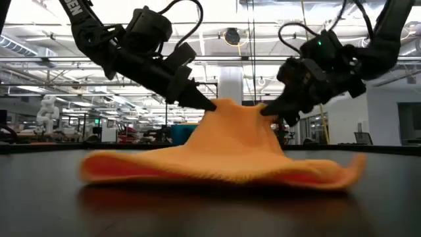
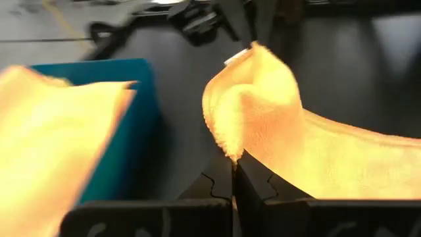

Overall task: Fold microfiber towels
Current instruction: Fold the folded orange microfiber towel

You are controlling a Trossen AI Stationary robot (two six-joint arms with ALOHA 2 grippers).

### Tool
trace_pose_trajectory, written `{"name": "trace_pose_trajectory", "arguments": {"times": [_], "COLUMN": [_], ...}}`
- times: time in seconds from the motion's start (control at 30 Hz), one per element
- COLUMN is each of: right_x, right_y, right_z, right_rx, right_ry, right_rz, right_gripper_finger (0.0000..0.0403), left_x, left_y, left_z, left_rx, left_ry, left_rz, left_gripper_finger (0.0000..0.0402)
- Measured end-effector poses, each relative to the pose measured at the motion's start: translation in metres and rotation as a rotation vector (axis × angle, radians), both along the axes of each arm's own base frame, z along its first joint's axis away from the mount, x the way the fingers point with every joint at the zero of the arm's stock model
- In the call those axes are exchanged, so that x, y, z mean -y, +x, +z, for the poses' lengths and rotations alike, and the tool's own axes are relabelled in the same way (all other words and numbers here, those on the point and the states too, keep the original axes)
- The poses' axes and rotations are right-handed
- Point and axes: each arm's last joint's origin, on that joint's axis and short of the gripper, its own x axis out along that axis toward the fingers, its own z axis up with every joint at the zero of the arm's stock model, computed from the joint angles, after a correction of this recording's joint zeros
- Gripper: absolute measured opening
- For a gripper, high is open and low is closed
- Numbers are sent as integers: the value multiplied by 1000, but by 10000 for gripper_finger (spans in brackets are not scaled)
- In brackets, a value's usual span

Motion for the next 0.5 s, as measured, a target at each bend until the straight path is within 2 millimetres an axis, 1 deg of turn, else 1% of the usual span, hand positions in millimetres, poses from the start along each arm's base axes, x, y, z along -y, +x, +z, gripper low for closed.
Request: {"name": "trace_pose_trajectory", "arguments": {"times": [0.13,0.27,0.37,0.5], "right_x": [-2,-12,-24,-39], "right_y": [5,9,11,13], "right_z": [19,41,53,57], "right_rx": [-62,-124,-120,-103], "right_ry": [-106,-201,-234,-239], "right_rz": [-34,-47,-42,-22], "right_gripper_finger": [1,1,1,1], "left_x": [-2,0,7,23], "left_y": [-5,-14,-20,-23], "left_z": [18,31,33,30], "left_rx": [34,-11,-70,-134], "left_ry": [83,129,163,200], "left_rz": [64,98,102,37], "left_gripper_finger": [1,1,1,1]}}
